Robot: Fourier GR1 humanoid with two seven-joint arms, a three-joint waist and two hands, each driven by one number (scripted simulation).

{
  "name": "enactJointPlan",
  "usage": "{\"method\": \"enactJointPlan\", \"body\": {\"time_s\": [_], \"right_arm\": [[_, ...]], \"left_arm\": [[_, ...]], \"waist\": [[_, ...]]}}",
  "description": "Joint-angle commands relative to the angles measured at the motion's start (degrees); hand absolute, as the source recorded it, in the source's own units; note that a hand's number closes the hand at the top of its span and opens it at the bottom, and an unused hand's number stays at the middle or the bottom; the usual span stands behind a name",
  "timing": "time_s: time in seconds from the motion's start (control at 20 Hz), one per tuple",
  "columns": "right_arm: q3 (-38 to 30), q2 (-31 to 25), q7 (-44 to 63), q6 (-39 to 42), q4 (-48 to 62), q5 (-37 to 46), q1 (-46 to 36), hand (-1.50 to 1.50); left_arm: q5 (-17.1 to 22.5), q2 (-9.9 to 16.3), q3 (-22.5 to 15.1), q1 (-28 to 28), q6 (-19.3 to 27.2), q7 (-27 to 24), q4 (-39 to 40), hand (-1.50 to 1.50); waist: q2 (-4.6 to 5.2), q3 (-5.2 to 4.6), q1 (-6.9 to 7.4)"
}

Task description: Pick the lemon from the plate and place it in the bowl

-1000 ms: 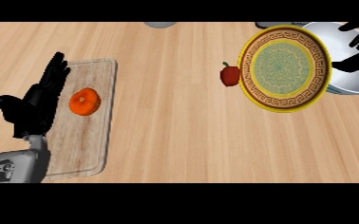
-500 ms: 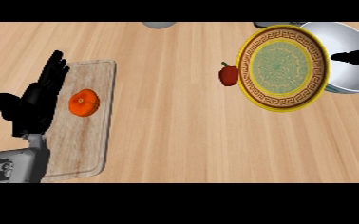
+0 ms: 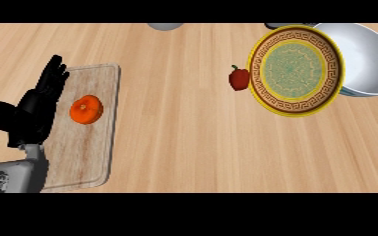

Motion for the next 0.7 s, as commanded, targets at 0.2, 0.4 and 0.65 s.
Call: {"method": "enactJointPlan", "body": {"time_s": [0.2, 0.4, 0.65], "right_arm": [[-3.6, -8.5, -4.8, 14.4, 2.1, -4.1, 10.4, -1.5], [-5.2, -11.1, -3.5, 21.0, 3.2, -6.1, 11.2, -1.5], [-6.5, -10.8, -5.0, 23.4, 2.0, -8.2, 12.6, -1.5]], "left_arm": [[-0.4, 0.4, 0.4, 0.6, 0.0, 0.3, -0.3, 0.0], [-1.0, -1.0, -0.4, 0.0, 0.8, -0.5, 1.0, 0.0], [-0.6, 0.6, 0.8, -1.2, 0.1, 0.5, 0.9, 0.0]], "waist": [[0.09, 0.18, -0.54], [0.11, 0.17, -0.69], [0.01, 0.24, -0.27]]}}
